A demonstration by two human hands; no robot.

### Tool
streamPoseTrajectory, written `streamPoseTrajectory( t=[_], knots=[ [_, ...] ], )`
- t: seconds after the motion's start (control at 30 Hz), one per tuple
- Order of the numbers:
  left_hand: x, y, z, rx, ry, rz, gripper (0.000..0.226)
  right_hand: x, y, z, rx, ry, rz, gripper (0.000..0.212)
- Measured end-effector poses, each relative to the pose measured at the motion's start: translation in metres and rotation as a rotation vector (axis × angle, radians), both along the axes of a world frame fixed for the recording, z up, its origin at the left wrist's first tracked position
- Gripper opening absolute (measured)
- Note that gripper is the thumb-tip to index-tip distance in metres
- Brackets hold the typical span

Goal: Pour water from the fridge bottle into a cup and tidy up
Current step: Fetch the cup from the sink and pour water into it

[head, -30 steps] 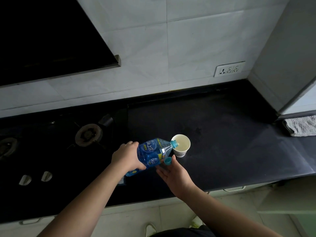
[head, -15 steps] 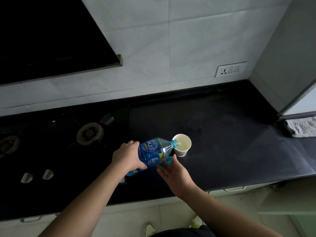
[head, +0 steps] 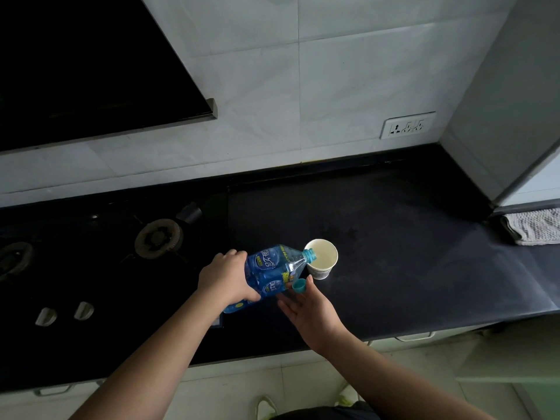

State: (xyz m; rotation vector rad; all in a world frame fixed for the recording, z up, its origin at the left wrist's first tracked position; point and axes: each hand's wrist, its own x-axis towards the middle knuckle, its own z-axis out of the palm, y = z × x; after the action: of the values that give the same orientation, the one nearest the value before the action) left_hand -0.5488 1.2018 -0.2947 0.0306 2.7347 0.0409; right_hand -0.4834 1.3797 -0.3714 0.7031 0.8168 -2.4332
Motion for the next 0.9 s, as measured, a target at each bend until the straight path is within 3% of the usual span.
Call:
streamPoseTrajectory(
  t=[0.9],
  knots=[
    [-0.002, 0.0015, 0.0089, -0.054, -0.005, -0.019, 0.082, -0.0041, -0.0012, -0.0036, -0.001, -0.012, 0.025, 0.049]
  ],
)
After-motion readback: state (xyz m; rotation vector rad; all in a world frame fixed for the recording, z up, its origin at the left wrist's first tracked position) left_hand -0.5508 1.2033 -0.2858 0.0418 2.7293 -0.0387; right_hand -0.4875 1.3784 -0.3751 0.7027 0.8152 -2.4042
